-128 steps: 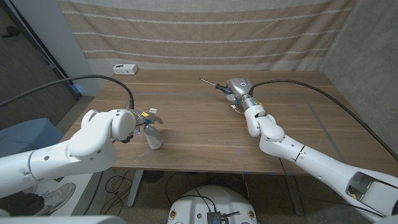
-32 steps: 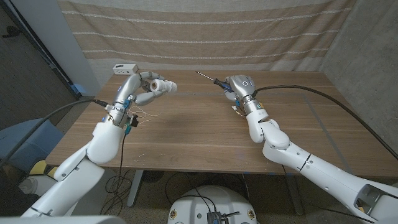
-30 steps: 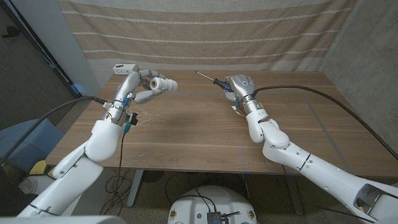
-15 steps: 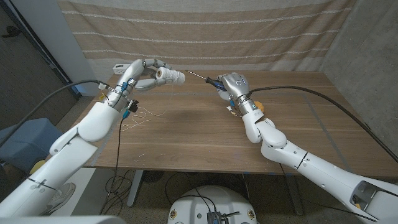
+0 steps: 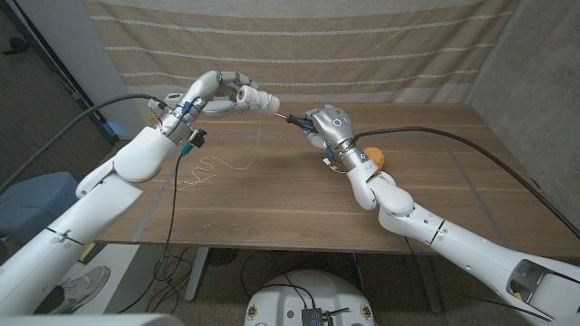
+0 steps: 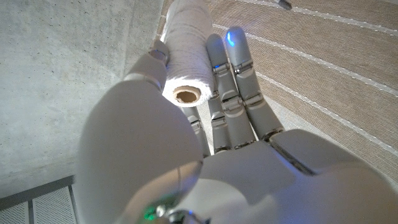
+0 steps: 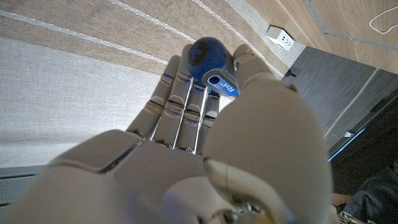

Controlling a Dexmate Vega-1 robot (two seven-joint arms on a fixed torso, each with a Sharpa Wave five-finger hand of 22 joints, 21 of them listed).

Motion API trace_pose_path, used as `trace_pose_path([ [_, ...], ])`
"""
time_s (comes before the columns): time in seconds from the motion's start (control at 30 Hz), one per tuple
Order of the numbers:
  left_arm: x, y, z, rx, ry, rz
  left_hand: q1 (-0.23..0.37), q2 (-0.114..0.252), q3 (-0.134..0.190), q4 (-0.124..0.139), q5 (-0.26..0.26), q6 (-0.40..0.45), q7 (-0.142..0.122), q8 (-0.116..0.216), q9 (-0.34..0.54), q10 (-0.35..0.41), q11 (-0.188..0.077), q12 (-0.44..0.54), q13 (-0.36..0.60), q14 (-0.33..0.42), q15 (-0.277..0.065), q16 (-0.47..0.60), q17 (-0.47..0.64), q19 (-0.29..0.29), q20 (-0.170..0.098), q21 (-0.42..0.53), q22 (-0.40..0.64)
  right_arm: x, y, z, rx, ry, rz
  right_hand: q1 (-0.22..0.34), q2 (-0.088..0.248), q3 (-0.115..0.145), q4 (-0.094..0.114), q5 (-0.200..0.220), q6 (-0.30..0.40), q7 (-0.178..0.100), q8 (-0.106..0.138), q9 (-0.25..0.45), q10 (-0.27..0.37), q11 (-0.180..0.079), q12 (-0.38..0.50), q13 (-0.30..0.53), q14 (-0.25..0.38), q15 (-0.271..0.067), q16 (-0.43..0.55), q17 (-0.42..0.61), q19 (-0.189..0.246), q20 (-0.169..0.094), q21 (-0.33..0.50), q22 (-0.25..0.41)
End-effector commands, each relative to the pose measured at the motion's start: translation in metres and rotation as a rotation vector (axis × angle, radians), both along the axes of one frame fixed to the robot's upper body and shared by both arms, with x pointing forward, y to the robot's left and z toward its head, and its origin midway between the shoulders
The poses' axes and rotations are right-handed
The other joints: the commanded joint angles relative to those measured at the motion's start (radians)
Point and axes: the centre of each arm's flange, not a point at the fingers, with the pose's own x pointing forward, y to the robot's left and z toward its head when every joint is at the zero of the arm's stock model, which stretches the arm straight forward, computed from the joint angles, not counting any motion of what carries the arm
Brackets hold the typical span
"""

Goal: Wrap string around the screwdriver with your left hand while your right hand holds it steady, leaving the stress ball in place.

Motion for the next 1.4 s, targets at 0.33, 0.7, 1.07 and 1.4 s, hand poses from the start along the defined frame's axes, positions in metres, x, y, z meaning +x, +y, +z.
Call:
trace_pose_path([
  [0.33,0.007,-0.005,0.037,-0.064,-0.079,-0.011,0.118,0.124,0.057,0.046,0.012,0.082,0.078,0.014,0.155,0.138,-0.132,0.052,0.162,0.166,-0.192,-0.006,0.010,-0.001,-0.098,0.015,0.002,-0.023,0.005,-0.018,0.010,-0.184,0.167,0.090,0.083,-0.013,0.002,0.007,0.248,-0.159,-0.004,0.004,0.117,-0.125,-0.008,0.011,0.116,-0.212,-0.014,0.008,-0.016,-0.148,0.018,0.000],
  [0.7,0.021,0.000,0.041,-0.125,-0.061,0.022,0.118,0.123,0.058,0.045,0.016,0.082,0.081,0.014,0.166,0.141,-0.131,0.049,0.164,0.169,-0.192,-0.013,0.016,-0.002,-0.098,0.020,0.002,-0.031,0.004,-0.024,0.017,-0.258,0.255,0.088,0.083,-0.022,0.006,0.008,0.244,-0.167,-0.011,0.005,0.113,-0.130,-0.015,0.015,0.114,-0.210,-0.024,0.012,-0.026,-0.150,0.025,-0.001],
  [1.07,0.031,0.024,0.040,-0.174,-0.025,0.138,0.118,0.123,0.058,0.046,0.018,0.084,0.081,0.010,0.169,0.144,-0.129,0.048,0.167,0.171,-0.192,-0.019,0.021,-0.004,-0.098,0.025,0.001,-0.028,0.000,-0.024,0.050,-0.297,0.287,0.091,0.084,-0.031,0.007,0.010,0.246,-0.175,-0.016,0.006,0.110,-0.139,-0.021,0.021,0.110,-0.213,-0.036,0.015,-0.039,-0.151,0.034,-0.001],
  [1.4,0.033,0.037,0.029,-0.184,-0.028,0.227,0.117,0.122,0.059,0.046,0.020,0.084,0.079,0.006,0.172,0.143,-0.133,0.046,0.170,0.173,-0.192,-0.024,0.025,-0.006,-0.097,0.027,0.001,-0.024,-0.014,-0.014,0.176,-0.330,0.302,0.095,0.086,-0.037,0.007,0.012,0.249,-0.175,-0.019,0.007,0.110,-0.140,-0.026,0.025,0.112,-0.213,-0.042,0.018,-0.047,-0.151,0.041,0.000],
])
